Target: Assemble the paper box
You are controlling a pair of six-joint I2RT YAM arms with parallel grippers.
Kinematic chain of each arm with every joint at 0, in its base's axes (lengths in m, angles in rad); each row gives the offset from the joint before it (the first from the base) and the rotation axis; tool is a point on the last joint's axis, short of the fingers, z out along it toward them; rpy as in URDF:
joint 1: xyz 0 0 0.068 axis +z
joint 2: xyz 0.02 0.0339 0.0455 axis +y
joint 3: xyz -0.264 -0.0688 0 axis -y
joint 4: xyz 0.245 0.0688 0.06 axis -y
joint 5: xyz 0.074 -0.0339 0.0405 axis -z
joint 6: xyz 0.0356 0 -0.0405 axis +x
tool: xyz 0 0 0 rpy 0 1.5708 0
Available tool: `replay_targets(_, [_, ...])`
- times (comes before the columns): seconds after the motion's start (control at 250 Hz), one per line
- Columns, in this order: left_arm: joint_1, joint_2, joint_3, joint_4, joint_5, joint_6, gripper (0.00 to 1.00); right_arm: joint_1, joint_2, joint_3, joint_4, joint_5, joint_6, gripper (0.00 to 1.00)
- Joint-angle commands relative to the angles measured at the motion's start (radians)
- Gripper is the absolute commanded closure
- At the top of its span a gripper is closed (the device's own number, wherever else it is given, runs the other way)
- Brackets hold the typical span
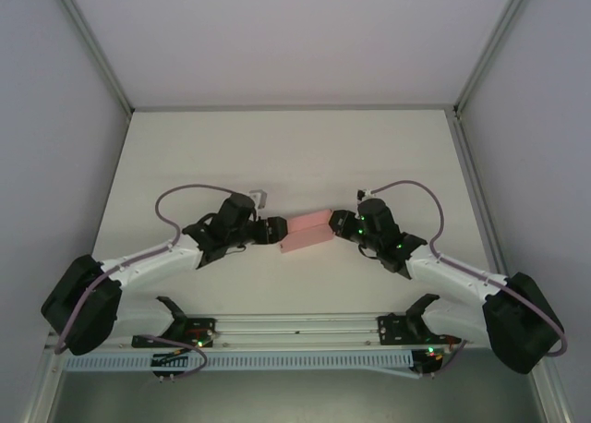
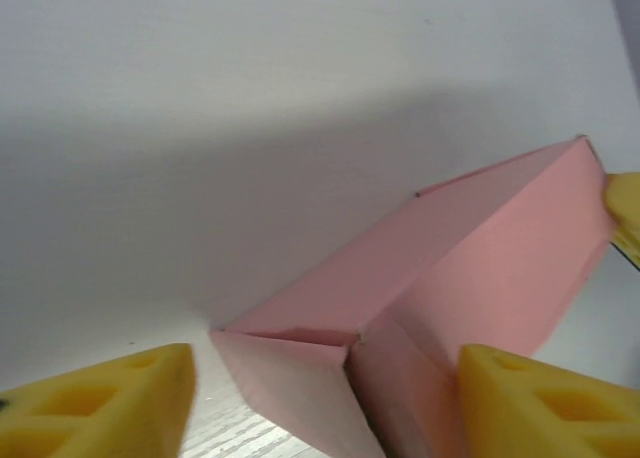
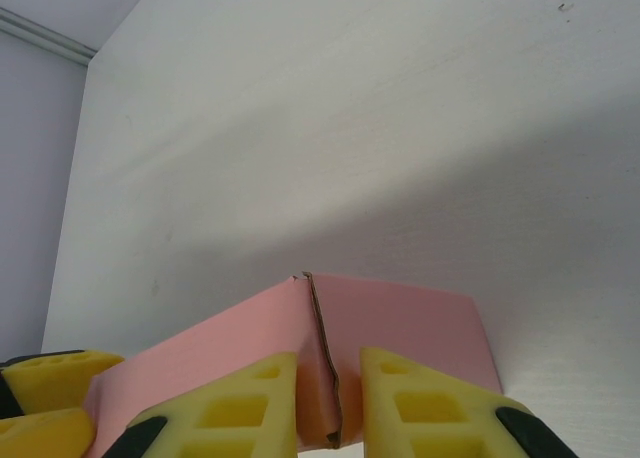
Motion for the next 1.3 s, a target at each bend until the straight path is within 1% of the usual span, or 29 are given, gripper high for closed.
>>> replay_targets(0.0, [0.028, -0.006, -0.102, 0.067, 0.079, 0.007, 0.50, 0.005, 0.064, -0.070, -0.206, 0.009, -0.001, 0.81])
replay_targets(0.02, [0.029, -0.008, -0.116, 0.088, 0.087, 0.009, 0.55, 0.005, 0.070, -0.072, -0.193, 0.004, -0.010, 0.82])
replay_targets(0.112, [0.033, -0.003, -0.167, 0.149, 0.090, 0.045, 0.73, 0.001, 0.095, -0.089, -0.117, -0.028, -0.060, 0.84])
replay_targets(0.152, [0.038, 0.004, -0.182, 0.172, 0.100, 0.057, 0.77, 0.000, 0.104, -0.094, -0.084, -0.038, -0.084, 0.86])
replay_targets(0.212, [0.038, 0.010, -0.204, 0.211, 0.116, 0.088, 0.87, -0.007, 0.112, -0.100, -0.056, -0.046, -0.114, 0.87])
replay_targets(0.283, [0.036, 0.013, -0.243, 0.278, 0.135, 0.132, 0.93, -0.010, 0.112, -0.111, -0.024, -0.047, -0.141, 0.88])
replay_targets(0.315, [0.040, 0.017, -0.264, 0.305, 0.132, 0.134, 0.98, -0.011, 0.112, -0.119, -0.002, -0.050, -0.160, 0.89])
replay_targets(0.355, [0.041, 0.020, -0.285, 0.341, 0.135, 0.156, 1.00, -0.012, 0.110, -0.125, 0.021, -0.051, -0.183, 0.89])
replay_targets(0.475, [0.037, 0.046, -0.322, 0.411, 0.134, 0.193, 1.00, -0.014, 0.117, -0.137, 0.066, -0.059, -0.279, 0.95])
replay_targets(0.559, [0.037, 0.073, -0.319, 0.415, 0.138, 0.213, 1.00, -0.022, 0.144, -0.143, 0.092, -0.077, -0.335, 1.00])
replay_targets(0.619, [0.034, 0.086, -0.326, 0.436, 0.145, 0.221, 1.00, -0.031, 0.168, -0.147, 0.115, -0.101, -0.359, 1.00])
replay_targets(0.683, [0.030, 0.094, -0.346, 0.476, 0.148, 0.232, 1.00, -0.033, 0.185, -0.163, 0.156, -0.095, -0.365, 1.00])
replay_targets(0.815, [0.029, 0.096, -0.370, 0.521, 0.143, 0.246, 1.00, -0.033, 0.180, -0.209, 0.259, -0.115, -0.388, 1.00])
replay_targets(0.914, [0.028, 0.102, -0.343, 0.492, 0.141, 0.256, 1.00, -0.034, 0.170, -0.196, 0.237, -0.117, -0.399, 1.00])
replay_targets(1.046, [0.029, 0.090, -0.276, 0.425, 0.126, 0.267, 1.00, -0.034, 0.142, -0.143, 0.148, -0.100, -0.368, 1.00])
replay_targets(1.078, [0.029, 0.088, -0.254, 0.405, 0.120, 0.268, 0.85, -0.033, 0.130, -0.128, 0.125, -0.097, -0.358, 0.97])
replay_targets(1.126, [0.029, 0.082, -0.215, 0.368, 0.120, 0.283, 0.76, -0.034, 0.113, -0.103, 0.082, -0.083, -0.323, 0.90])
replay_targets(1.158, [0.029, 0.074, -0.187, 0.344, 0.118, 0.283, 0.63, -0.034, 0.101, -0.082, 0.055, -0.065, -0.308, 0.87])
replay_targets(1.23, [0.028, 0.059, -0.109, 0.258, 0.108, 0.311, 0.61, -0.034, 0.072, -0.031, -0.015, -0.044, -0.284, 0.83])
replay_targets(1.27, [0.029, 0.046, -0.067, 0.205, 0.077, 0.314, 0.57, -0.035, 0.060, 0.004, -0.055, -0.031, -0.283, 0.81])
replay_targets(1.298, [0.029, 0.037, -0.039, 0.171, 0.058, 0.322, 0.55, -0.034, 0.054, 0.024, -0.074, -0.029, -0.280, 0.78])
